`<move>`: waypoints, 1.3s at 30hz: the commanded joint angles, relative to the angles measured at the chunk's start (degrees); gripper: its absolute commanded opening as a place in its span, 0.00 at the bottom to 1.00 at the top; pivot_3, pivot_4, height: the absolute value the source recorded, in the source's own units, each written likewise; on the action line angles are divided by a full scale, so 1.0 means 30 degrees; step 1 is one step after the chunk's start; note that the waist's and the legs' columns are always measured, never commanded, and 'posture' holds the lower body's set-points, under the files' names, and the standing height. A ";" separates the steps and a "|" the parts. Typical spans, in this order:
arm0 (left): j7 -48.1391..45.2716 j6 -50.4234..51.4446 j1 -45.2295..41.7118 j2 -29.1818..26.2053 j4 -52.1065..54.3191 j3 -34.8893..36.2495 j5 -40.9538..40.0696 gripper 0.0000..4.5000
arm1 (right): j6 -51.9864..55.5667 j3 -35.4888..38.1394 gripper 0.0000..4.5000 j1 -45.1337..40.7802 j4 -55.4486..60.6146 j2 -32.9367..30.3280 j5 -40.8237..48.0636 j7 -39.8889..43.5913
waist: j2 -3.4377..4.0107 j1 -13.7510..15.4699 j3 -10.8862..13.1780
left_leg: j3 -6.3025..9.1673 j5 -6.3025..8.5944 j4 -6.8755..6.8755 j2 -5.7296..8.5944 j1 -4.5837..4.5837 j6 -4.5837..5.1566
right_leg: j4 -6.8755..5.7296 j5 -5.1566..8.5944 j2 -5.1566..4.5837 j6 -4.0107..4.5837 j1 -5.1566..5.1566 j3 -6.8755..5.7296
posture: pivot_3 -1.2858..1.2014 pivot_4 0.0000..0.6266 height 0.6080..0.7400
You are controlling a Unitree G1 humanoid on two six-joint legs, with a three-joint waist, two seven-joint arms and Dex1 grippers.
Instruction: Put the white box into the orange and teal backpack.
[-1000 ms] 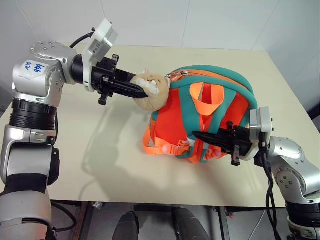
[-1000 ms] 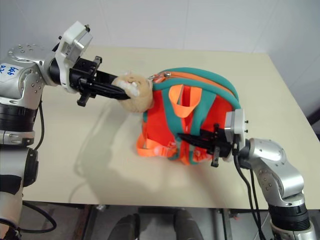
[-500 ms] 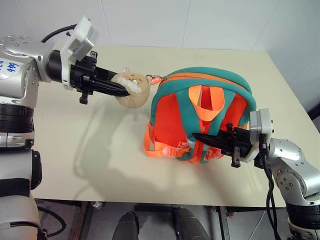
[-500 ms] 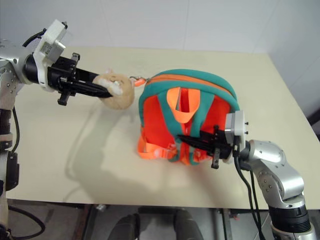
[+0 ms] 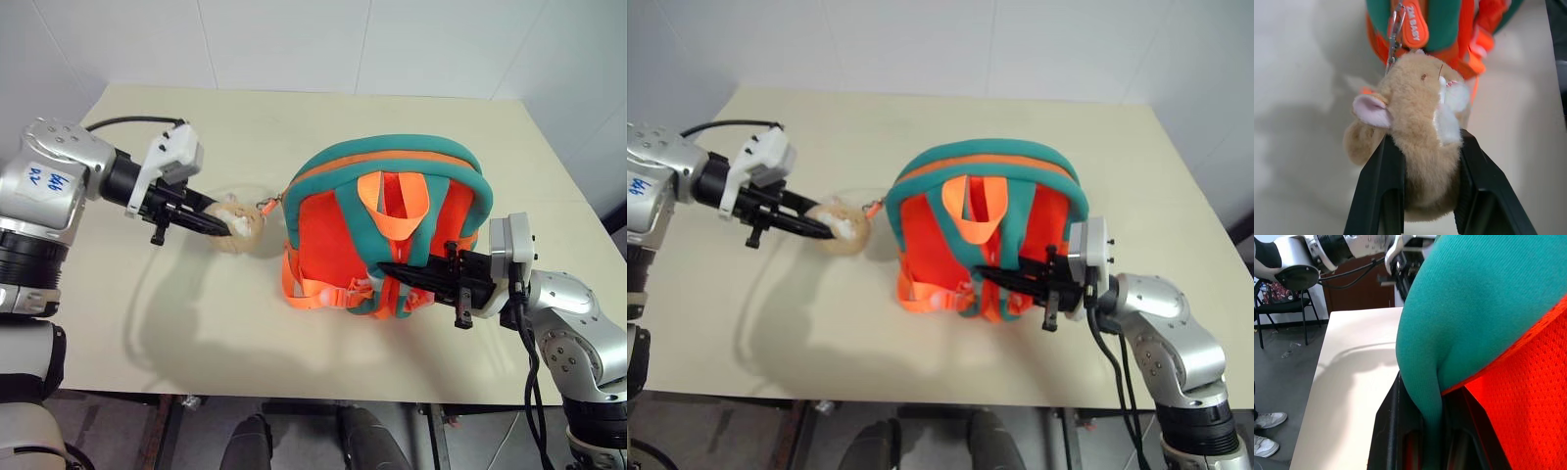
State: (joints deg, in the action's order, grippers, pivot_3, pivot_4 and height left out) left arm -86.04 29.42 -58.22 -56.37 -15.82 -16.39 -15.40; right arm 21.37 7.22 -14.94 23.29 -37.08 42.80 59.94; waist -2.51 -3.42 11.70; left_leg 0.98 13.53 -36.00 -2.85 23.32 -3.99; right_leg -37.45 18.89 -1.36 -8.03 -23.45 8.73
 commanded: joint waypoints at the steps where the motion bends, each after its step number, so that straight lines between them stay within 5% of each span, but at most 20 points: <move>1: -0.1304 -0.0068 0.0370 0.0017 0.0509 -0.0233 0.0357 0.18 | -0.0159 0.0505 0.00 -0.0161 0.0418 -0.0251 0.0343 0.0196 | 0.0000 0.0006 0.0000 | 0.0001 0.0000 0.0001 0.0000 -0.0001 0.0000 | -0.0001 0.0000 0.0000 0.0000 0.0000 -0.0002 | 0.52 0.24 1.00; 19: -0.0090 -0.0875 0.0999 0.2917 -0.1323 -0.1886 0.2335 0.18 | -0.0240 0.0440 0.00 -0.1164 -0.0711 -0.0440 -0.0111 0.0720 | 0.0000 0.0017 0.0000 | 0.0001 0.0000 -0.0012 0.0000 -0.0001 0.0001 | -0.0008 -0.0001 0.0004 -0.0002 0.0002 0.0003 | 0.52 0.24 1.00; 28: 0.2020 -0.1251 0.1975 0.4548 -0.0175 0.1792 0.0324 0.18 | 0.2067 0.0460 0.00 -0.1340 -0.0705 -0.2303 -0.0297 0.0233 | 0.0001 0.0078 0.0000 | 0.0003 0.0000 -0.0021 0.0000 0.0000 0.0001 | -0.0019 -0.0003 -0.0002 -0.0005 0.0003 0.0004 | 0.52 0.24 1.00; 29: 0.2036 -0.0945 0.2310 0.4420 0.0307 0.2006 0.0220 0.34 | 0.2307 0.0518 0.16 -0.1257 -0.0696 -0.2614 -0.0200 0.0426 | 0.0001 0.0089 0.0000 | 0.0004 0.0000 -0.0021 0.0000 0.0007 0.0001 | -0.0020 -0.0003 -0.0005 -0.0004 -0.0003 0.0002 | 0.52 0.24 1.00; 39: 0.2249 0.0844 0.3841 0.2813 0.1683 0.5294 -0.1799 1.00 | 0.2149 0.1860 0.90 -0.1195 -0.2072 -0.4679 -0.0283 0.2335 | 0.0000 0.0068 0.0000 | -0.0002 0.0002 -0.0034 0.0001 0.0003 0.0004 | -0.0014 -0.0008 -0.0007 -0.0013 0.0004 0.0001 | 0.52 0.24 1.00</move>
State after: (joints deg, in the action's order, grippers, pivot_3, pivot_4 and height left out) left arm -79.29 31.30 -46.51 -46.43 -11.78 -4.03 -18.48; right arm 28.82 9.40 -18.64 17.38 -49.50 41.67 65.67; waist -2.51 -3.21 11.70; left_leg 0.97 13.53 -36.10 -2.84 23.33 -3.98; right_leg -37.49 18.87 -1.38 -8.07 -23.44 8.74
